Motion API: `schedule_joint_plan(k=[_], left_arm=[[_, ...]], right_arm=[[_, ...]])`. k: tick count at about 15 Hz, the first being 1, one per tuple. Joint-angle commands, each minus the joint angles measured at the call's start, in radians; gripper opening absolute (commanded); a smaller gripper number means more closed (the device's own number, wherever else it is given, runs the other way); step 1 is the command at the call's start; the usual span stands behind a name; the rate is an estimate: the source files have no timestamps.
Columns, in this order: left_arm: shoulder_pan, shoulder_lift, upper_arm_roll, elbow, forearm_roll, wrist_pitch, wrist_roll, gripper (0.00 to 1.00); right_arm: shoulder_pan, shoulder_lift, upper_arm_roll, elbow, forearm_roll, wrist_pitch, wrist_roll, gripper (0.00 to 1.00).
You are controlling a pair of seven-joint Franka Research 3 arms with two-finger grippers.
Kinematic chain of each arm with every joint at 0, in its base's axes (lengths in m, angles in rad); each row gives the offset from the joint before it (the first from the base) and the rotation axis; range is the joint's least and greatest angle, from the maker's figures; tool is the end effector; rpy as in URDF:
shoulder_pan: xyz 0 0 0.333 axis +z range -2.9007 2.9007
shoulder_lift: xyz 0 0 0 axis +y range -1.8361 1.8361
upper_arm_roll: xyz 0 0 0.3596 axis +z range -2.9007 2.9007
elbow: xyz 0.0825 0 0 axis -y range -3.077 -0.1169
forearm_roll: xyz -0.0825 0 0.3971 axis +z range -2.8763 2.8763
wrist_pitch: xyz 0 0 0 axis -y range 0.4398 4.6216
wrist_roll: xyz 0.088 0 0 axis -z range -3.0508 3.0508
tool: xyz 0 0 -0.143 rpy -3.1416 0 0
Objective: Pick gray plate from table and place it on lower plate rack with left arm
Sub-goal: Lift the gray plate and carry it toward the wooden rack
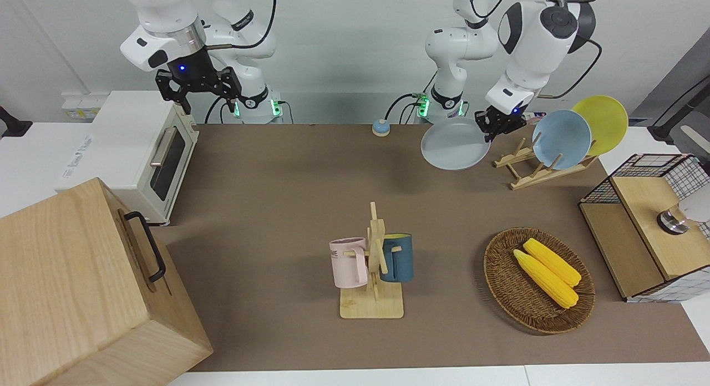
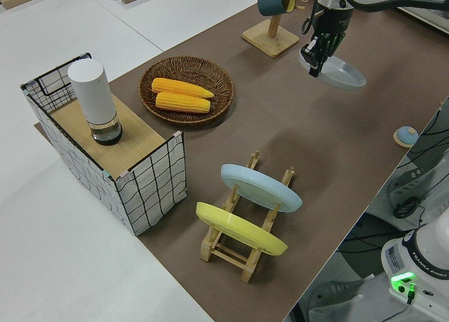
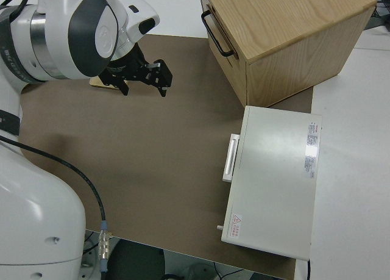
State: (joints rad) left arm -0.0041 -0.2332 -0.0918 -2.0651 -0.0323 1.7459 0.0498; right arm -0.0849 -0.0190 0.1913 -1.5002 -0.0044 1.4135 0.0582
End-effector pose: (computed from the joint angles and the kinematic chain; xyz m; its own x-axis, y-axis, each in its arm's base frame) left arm 0.4749 -0.0527 0.5286 0.9871 -0.1350 -0.0862 -0.1343 -0.9908 0.0143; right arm 0.5389 0.0581 0.6630 0.9966 0.0470 -0.0674 0.0479 -0.9988 0.0119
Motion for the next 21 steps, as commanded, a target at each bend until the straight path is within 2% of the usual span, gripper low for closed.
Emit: schedule_joint_plan(k=[1,8,15,21], left_arm=[[0.01,-0.006,0.001,0.071,0.025,-0.097,0.001,0.0],[0.038,-0.006,0.001,0.154,0.162,-0.232,-0.013,0.0],[0.099,-0.021,0.011,0.172,0.321,-0.278,-0.237,0.0],[0.105,-0.038,0.001,0.172,0.48,-0.328,-0.347,0.0]], right_arm=[[-0.007,-0.002,0.007,0.006,0.007,-0.014,0.0,0.99],[-0.007,-0.002,0.007,0.006,0.007,-0.014,-0.001,0.99],[-0.007,-0.002,0.007,0.006,0.007,-0.013,0.0,0.987],[-0.007,-0.002,0.005,0.006,0.007,-0.014,0.0,0.99]])
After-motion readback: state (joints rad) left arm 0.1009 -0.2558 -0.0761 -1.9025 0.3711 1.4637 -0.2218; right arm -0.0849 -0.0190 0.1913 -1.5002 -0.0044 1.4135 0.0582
